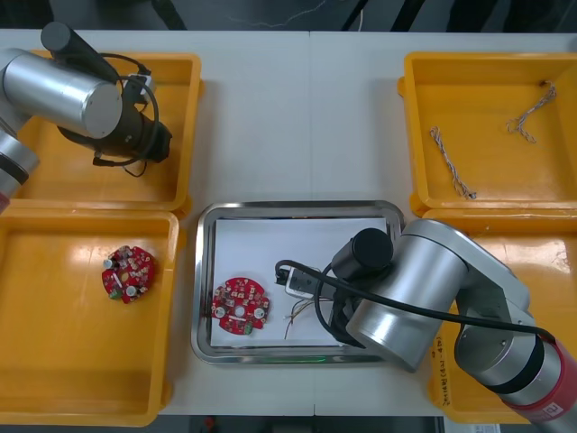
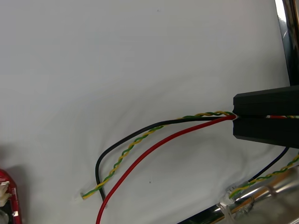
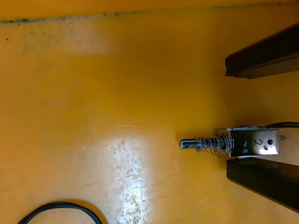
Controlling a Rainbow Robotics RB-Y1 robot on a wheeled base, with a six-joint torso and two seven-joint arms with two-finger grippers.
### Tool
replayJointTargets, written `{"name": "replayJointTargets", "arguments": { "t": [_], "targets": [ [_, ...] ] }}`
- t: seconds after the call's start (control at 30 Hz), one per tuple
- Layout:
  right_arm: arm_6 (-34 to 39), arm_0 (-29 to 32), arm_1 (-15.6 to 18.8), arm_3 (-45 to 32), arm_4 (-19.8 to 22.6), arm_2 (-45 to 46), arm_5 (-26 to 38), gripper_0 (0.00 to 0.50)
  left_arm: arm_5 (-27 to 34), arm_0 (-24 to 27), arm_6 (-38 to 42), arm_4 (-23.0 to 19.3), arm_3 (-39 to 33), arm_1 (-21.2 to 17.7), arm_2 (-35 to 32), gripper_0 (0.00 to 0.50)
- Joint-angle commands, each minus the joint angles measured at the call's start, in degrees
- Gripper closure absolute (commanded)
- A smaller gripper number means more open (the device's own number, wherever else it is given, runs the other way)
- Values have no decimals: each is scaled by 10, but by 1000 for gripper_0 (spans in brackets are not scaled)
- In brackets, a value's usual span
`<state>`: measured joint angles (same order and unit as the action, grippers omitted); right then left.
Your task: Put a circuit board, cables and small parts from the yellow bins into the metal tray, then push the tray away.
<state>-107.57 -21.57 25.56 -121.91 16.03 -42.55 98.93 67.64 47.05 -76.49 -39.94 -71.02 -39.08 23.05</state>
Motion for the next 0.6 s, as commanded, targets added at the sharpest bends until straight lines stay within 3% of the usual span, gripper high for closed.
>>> {"name": "replayJointTargets", "arguments": {
  "t": [0.03,0.1,0.23,0.3,0.33,0.37,0.4,0.43,0.6],
  "targets": [
    [6,6,12,-7,-6,-17,-6,500,-7,28,-85,13,-2,8,15,0],
    [8,6,12,-7,-6,-17,-6,485,-7,28,-85,14,-2,8,16,0],
    [9,6,12,-7,-5,-17,-7,342,-7,27,-85,15,-2,8,16,0],
    [9,6,11,-7,-5,-17,-6,132,-7,26,-85,14,-2,8,16,9],
    [10,6,11,-7,-6,-17,-7,94,-7,26,-85,14,-2,8,16,61],
    [10,6,11,-7,-6,-17,-7,24,-7,26,-85,14,-2,8,16,218],
    [11,6,11,-7,-5,-17,-6,0,-7,26,-85,13,-1,8,16,333],
    [13,6,10,-7,-5,-17,-6,0,-7,26,-85,11,-1,8,16,483],
    [21,6,10,-17,-6,-13,-6,0,-7,24,-85,6,-1,5,16,500]
  ]
}}
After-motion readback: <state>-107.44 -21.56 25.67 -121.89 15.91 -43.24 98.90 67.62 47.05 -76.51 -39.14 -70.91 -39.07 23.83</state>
